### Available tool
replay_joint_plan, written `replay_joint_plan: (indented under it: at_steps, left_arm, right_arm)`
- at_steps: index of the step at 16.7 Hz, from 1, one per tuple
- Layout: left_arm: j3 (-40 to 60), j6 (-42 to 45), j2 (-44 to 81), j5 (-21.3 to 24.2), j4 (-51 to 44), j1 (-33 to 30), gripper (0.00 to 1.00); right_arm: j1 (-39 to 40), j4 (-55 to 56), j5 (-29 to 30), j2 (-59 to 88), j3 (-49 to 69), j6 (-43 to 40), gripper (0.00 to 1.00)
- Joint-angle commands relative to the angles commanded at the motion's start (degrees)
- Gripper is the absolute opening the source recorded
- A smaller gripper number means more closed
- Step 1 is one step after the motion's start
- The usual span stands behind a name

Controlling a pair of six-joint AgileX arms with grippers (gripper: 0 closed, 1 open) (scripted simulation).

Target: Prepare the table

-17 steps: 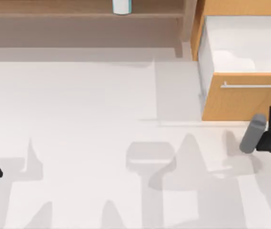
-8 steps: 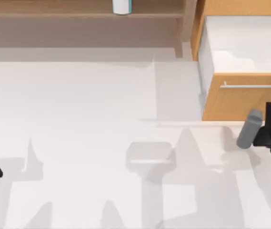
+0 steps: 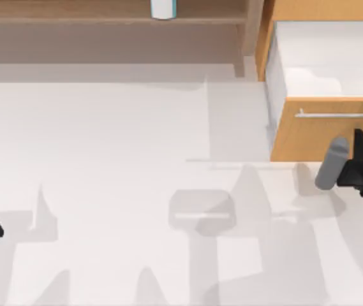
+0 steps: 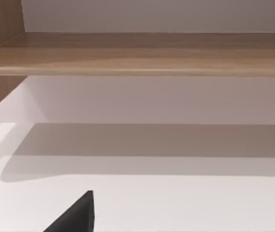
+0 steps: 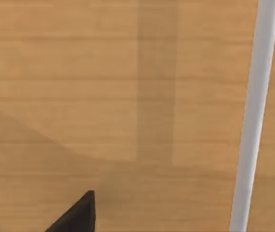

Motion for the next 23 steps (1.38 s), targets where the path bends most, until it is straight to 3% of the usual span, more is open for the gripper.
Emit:
replay_joint_plan:
  at_steps: [12,23]
  left_arm:
    - [0.0,0.0,0.0,0.0,0.0,0.0,1.00]
    - [0.0,0.0,0.0,0.0,0.0,0.0,1.00]
  right_arm:
    - [0.0,0.0,0.0,0.0,0.0,0.0,0.02]
    - [-0.1,-0.6,-0.3,0.3,0.8,0.2,0.00]
